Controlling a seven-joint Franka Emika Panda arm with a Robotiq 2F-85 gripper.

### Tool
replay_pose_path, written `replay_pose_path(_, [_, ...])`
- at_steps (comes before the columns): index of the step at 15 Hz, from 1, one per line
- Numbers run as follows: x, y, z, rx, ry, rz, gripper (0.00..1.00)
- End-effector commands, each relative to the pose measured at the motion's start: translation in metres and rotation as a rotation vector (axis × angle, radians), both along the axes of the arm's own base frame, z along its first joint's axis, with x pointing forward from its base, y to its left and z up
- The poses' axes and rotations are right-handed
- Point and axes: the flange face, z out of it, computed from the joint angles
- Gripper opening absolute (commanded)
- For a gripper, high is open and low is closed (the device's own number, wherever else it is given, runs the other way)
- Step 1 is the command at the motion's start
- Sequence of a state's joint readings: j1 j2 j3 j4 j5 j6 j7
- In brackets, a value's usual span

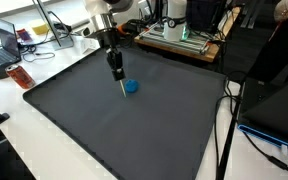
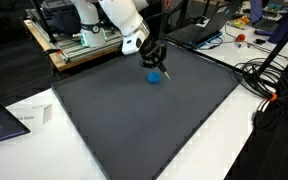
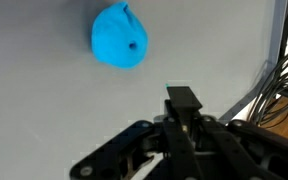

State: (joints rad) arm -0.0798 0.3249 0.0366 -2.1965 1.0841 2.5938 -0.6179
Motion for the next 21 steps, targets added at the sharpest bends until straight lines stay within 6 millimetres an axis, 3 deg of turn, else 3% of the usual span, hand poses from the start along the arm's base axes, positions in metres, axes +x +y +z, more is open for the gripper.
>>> replay_pose_path(1, [-0.013,0.031,0.032,-0.143,-0.028,-0.003,0.03])
replay_pose_path(6, [-0.016,0.068,0.043,-0.33,0.002,0.005,0.03])
replay_pose_path(13, [-0.001,0.089,0.07,-0.523,0.069,0.011,0.03])
replay_pose_path(21, [0.022,0.128,0.097,-0.612,0.252,0.025,0.03])
